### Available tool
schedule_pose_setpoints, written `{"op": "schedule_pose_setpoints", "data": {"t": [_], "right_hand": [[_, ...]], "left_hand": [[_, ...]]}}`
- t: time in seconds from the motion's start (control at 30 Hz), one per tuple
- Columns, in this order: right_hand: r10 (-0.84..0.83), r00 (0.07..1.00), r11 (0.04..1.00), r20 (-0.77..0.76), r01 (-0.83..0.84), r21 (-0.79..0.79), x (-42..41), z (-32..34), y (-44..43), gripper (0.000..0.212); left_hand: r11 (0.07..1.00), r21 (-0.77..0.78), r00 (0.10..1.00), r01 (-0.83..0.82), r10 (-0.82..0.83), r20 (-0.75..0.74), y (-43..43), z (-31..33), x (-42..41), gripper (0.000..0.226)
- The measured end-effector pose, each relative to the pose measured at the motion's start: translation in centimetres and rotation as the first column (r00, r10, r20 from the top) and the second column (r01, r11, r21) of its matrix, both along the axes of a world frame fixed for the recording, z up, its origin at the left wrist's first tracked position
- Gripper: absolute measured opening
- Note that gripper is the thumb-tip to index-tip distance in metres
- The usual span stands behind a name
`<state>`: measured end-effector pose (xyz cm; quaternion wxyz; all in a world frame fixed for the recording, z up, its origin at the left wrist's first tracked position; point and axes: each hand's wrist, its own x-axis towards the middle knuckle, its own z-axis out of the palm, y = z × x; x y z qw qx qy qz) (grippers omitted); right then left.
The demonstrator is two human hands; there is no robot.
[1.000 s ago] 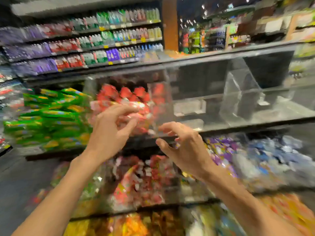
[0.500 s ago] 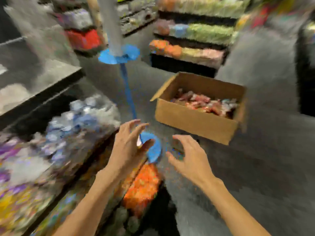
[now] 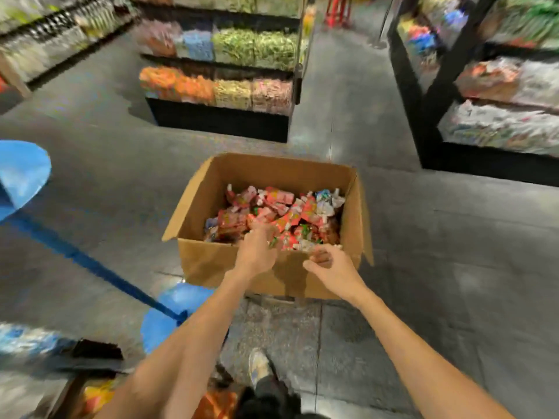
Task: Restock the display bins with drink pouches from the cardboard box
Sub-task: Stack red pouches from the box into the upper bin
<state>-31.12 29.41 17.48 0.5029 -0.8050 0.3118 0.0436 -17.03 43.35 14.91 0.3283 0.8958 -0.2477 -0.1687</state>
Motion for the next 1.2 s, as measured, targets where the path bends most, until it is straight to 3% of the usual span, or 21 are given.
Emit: {"op": "schedule_pose_setpoints", "data": {"t": [0.1,0.3,0.47,0.63,0.77,0.87,1.03,1.2], "right_hand": [[-0.07,0.996,0.997,-0.049,0.071,0.011,3.9,-2.1,-2.5,0.026],[-0.058,0.98,0.998,-0.192,0.05,-0.045,10.6,-7.2,-6.7,0.037],[0.11,0.908,0.976,-0.405,-0.176,-0.129,16.8,-14.0,-9.4,0.059],[0.332,0.784,0.806,-0.524,-0.524,-0.274,21.8,-19.5,-12.3,0.078],[0.474,0.676,0.587,-0.564,-0.72,-0.37,25.6,-22.0,-15.3,0.085],[0.503,0.683,0.513,-0.53,-0.729,-0.452,27.1,-23.9,-16.6,0.089],[0.518,0.701,0.433,-0.49,-0.709,-0.557,27.4,-27.0,-17.6,0.109],[0.511,0.723,0.415,-0.465,-0.681,-0.603,27.7,-27.8,-18.3,0.106]], "left_hand": [[0.997,0.036,0.988,-0.062,0.066,-0.136,-1.8,-2.8,3.8,0.032],[0.981,0.176,0.937,-0.082,0.136,-0.321,-3.5,-7.8,10.1,0.04],[0.949,0.313,0.932,-0.046,0.153,-0.328,-5.8,-11.7,14.9,0.042],[0.883,0.459,0.958,0.094,0.046,-0.284,-8.3,-16.1,19.4,0.052],[0.727,0.63,0.961,0.274,-0.235,-0.147,-11.0,-19.6,23.0,0.063],[0.625,0.701,0.917,0.344,-0.384,-0.108,-12.3,-22.1,24.5,0.078],[0.657,0.644,0.898,0.392,-0.424,-0.113,-11.7,-25.2,25.1,0.102],[0.637,0.672,0.905,0.378,-0.408,-0.122,-11.0,-26.1,23.9,0.122]]}}
